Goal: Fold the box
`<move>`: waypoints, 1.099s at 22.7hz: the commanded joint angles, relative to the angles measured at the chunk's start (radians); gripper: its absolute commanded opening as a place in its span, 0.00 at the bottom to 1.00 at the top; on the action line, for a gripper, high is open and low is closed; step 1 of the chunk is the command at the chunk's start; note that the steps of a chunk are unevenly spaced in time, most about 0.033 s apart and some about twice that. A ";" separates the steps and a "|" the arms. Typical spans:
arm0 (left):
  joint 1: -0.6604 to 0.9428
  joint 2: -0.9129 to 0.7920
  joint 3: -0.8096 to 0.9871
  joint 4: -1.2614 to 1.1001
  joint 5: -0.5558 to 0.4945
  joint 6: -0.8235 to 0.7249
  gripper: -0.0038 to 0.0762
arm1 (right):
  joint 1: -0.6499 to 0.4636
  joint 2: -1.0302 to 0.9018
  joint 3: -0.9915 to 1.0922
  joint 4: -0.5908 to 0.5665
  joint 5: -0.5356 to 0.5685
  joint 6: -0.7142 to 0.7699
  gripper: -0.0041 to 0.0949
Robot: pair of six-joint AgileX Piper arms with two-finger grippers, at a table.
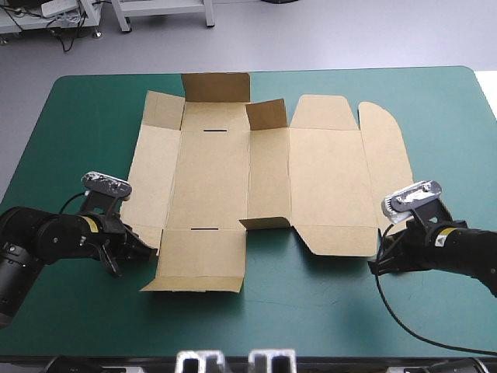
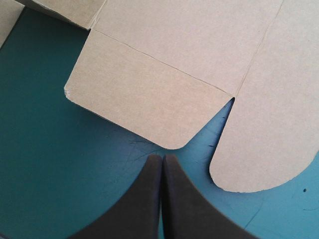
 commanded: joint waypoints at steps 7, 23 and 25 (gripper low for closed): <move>-0.002 -0.016 -0.023 -0.017 -0.047 -0.005 0.04 | -0.002 -0.009 -0.025 0.013 -0.053 -0.008 0.02; -0.002 -0.016 -0.023 -0.059 -0.047 0.001 0.04 | -0.002 -0.009 -0.025 0.013 -0.053 -0.015 0.02; -0.002 -0.011 -0.023 -0.104 -0.047 -0.003 0.04 | -0.002 -0.009 -0.025 0.013 -0.051 -0.015 0.02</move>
